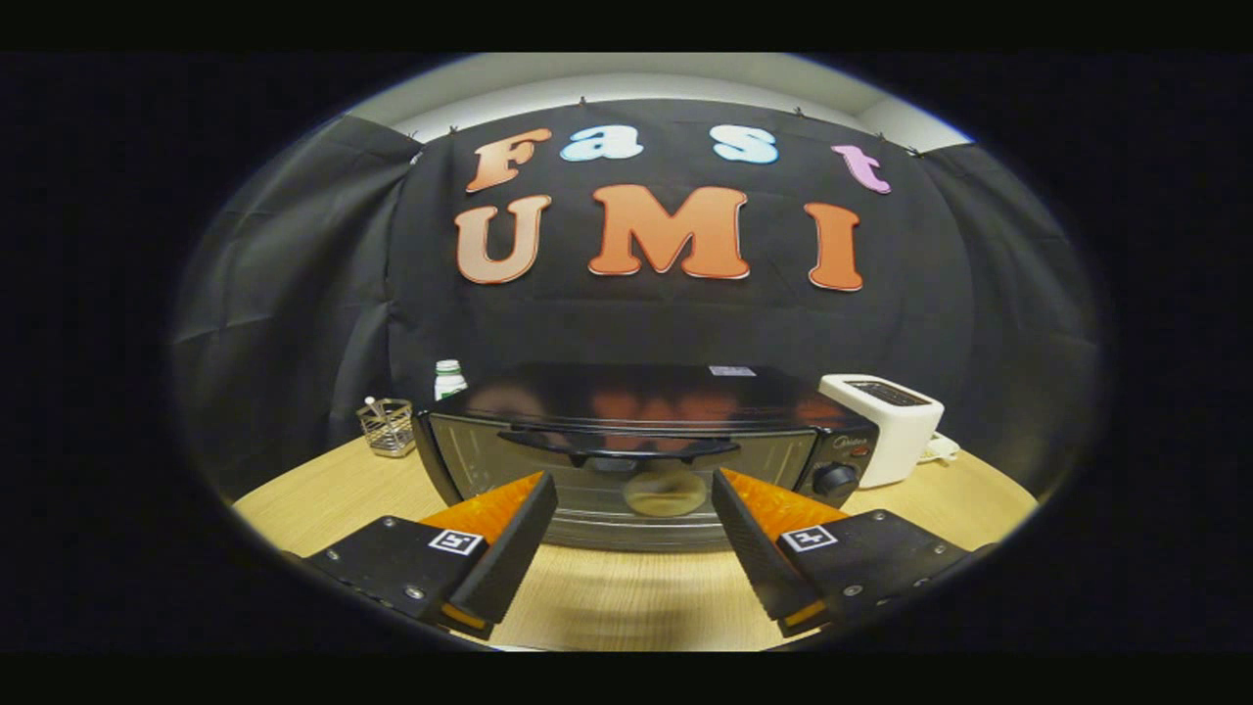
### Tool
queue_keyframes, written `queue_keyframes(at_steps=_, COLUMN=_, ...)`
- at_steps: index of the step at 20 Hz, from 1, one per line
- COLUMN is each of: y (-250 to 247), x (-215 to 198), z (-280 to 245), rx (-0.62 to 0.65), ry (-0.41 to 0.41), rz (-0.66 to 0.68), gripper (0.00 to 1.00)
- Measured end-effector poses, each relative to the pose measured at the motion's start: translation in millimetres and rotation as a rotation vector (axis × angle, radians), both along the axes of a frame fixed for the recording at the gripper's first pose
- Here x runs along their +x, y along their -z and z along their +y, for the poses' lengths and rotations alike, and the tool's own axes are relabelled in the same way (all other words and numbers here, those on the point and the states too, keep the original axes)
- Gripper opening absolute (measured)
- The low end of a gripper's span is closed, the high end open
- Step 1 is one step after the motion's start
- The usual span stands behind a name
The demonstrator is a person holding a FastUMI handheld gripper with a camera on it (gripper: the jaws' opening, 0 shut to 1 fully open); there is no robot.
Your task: Open the toaster oven, put the food inside, and close the toaster oven door.
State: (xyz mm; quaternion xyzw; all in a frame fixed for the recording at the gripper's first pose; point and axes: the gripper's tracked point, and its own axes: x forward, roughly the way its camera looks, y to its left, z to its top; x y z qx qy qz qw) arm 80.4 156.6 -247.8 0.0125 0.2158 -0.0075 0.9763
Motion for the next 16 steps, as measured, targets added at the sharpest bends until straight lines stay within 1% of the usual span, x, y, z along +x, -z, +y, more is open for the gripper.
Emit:
queue_keyframes(at_steps=5, y=-26, x=-12, z=-7, rx=-0.006, ry=-0.003, rz=-0.056, gripper=0.95)
queue_keyframes(at_steps=16, y=-117, x=-57, z=-28, rx=-0.024, ry=-0.042, rz=-0.237, gripper=0.95)
